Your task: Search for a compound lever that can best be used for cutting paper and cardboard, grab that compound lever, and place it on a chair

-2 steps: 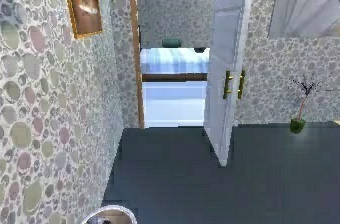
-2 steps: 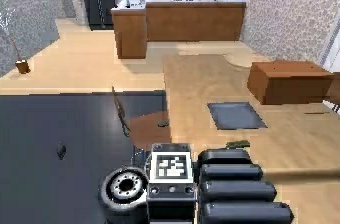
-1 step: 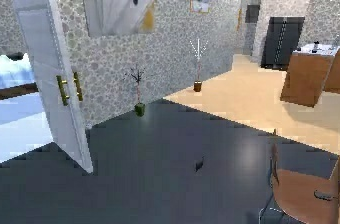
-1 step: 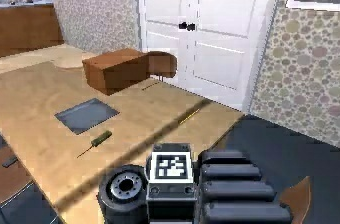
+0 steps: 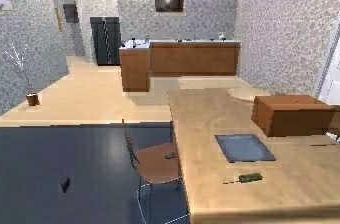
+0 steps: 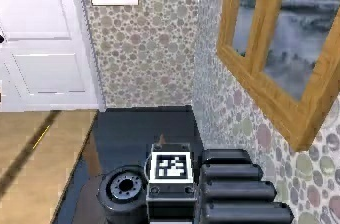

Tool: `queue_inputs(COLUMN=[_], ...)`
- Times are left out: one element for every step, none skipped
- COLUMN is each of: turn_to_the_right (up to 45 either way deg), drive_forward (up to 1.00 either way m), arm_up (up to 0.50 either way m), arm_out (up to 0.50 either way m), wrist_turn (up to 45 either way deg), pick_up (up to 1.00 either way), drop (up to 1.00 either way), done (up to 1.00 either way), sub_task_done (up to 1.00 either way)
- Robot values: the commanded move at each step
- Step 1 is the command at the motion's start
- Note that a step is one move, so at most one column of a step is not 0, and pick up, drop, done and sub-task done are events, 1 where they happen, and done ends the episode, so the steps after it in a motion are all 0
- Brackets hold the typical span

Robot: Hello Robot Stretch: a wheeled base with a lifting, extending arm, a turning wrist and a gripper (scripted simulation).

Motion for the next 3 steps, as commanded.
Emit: queue_inputs(turn_to_the_right=[45.0,39.0,0.0], drive_forward=[0.0,0.0,0.05], arm_up=[0.0,0.0,0.0], arm_out=[0.0,0.0,0.0], wrist_turn=[0.0,0.0,0.0], pick_up=[0.0,0.0,0.0], drop=[0.0,0.0,0.0], done=[0.0,0.0,0.0], sub_task_done=[0.0,0.0,0.0])
